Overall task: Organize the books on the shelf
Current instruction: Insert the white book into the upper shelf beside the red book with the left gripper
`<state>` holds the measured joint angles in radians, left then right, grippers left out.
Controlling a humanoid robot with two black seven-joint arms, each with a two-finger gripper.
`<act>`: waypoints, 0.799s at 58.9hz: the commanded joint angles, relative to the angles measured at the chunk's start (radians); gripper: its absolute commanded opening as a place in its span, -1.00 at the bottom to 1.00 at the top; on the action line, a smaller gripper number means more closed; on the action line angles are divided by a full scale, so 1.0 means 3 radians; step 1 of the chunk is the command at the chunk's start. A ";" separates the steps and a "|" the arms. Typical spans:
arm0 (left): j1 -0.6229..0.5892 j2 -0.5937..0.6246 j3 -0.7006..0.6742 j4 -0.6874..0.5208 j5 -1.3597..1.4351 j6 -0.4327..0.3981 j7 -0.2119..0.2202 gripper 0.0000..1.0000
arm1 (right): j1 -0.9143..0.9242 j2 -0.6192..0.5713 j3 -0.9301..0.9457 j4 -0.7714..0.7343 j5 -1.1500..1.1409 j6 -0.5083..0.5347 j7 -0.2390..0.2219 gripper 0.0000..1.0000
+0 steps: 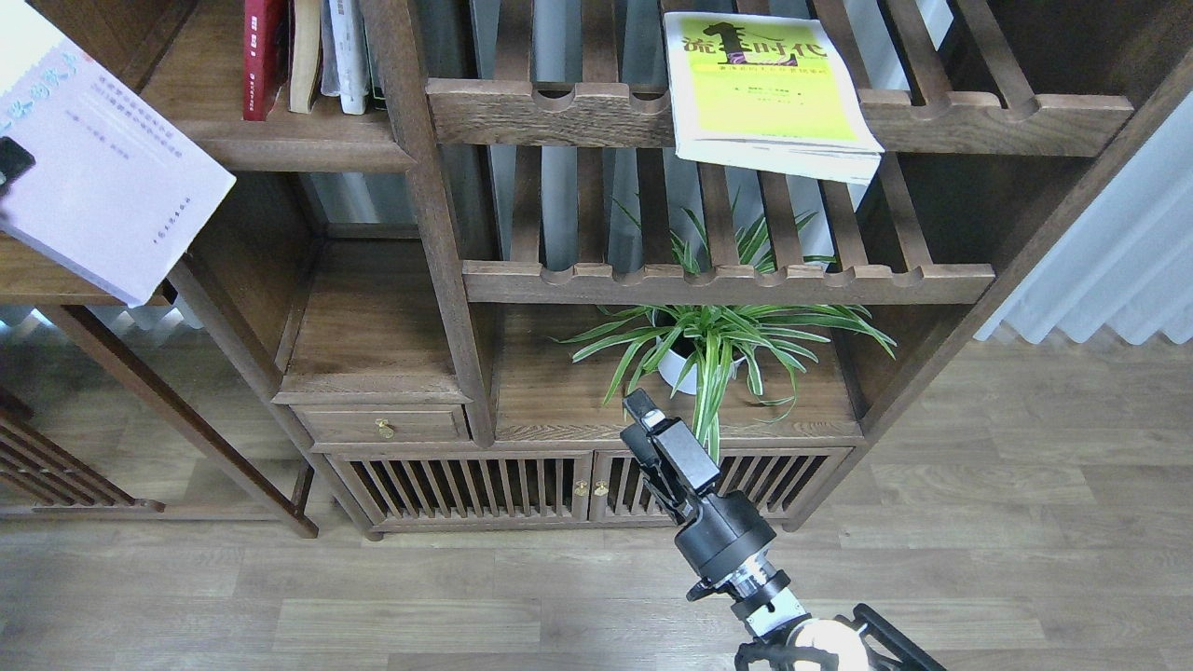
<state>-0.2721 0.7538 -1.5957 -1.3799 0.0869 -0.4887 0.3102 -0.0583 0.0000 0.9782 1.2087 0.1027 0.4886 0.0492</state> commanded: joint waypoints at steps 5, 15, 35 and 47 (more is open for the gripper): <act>-0.0182 -0.0002 0.0057 0.0039 0.0007 0.0000 0.0152 -0.95 | -0.0005 0.0000 0.0007 0.0005 0.0000 0.0000 0.0000 0.96; -0.0279 -0.0007 0.0052 0.0074 0.0007 0.0000 0.0270 -0.95 | -0.0005 0.0000 0.0007 0.0000 0.0000 0.0000 0.0000 0.96; -0.0975 0.0024 0.0180 0.0340 0.0216 0.0000 0.0526 -0.96 | -0.0005 0.0000 0.0002 0.0005 0.0005 0.0000 0.0000 0.96; -0.1302 0.0024 0.0323 0.0519 0.0405 0.0000 0.0536 -0.96 | -0.0005 0.0000 0.0007 0.0005 0.0005 0.0000 0.0005 0.96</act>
<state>-0.6063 0.7606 -1.5219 -1.2531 0.1779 -0.4887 0.4692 -0.0599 0.0000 0.9796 1.2097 0.1043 0.4887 0.0492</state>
